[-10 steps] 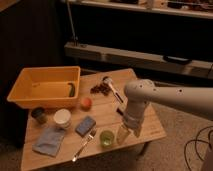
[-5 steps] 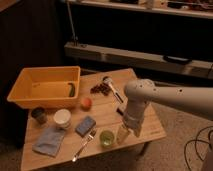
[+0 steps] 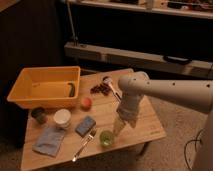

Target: Place pepper in plastic cup

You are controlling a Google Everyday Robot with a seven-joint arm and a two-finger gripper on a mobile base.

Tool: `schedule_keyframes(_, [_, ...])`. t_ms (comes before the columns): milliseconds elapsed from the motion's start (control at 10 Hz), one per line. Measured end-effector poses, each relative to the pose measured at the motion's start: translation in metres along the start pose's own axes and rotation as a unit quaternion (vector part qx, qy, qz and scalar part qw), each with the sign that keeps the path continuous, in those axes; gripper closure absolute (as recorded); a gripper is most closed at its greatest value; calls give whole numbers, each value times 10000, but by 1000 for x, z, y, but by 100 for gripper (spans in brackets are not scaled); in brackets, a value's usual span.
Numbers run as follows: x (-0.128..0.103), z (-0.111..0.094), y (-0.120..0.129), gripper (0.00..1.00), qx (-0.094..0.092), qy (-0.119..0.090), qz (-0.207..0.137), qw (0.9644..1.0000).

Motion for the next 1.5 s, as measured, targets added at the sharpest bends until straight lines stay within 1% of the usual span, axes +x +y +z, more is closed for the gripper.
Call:
schedule_keyframes(200, [-55,-26,16,34,198,-194,-200,9994])
schedule_keyframes(300, [-74,-37,22,34,261,-280,-273,9989])
schedule_keyframes(400, [-96,-53,28,34,331,-402,-349,9980])
schedule_keyframes(500, [-122,-73,39,34,401,-571,-457,9965])
schedule_keyframes(600, [-139,-85,47,34,441,-690,-528,9952])
schedule_keyframes(700, [-163,-102,58,34,470,-866,-578,9935])
schedule_keyframes(800, [-188,-116,66,34,414,-1043,-386,9929])
schedule_keyframes(900, [-198,-120,69,34,338,-1123,-155,9930])
schedule_keyframes(1000, [-211,-123,68,34,178,-1253,179,9918])
schedule_keyframes(1100, [-219,-126,68,34,79,-1337,373,9903])
schedule_keyframes(1200, [-222,-126,68,34,52,-1355,425,9898])
schedule_keyframes(1500, [-221,-126,67,34,54,-1354,451,9898])
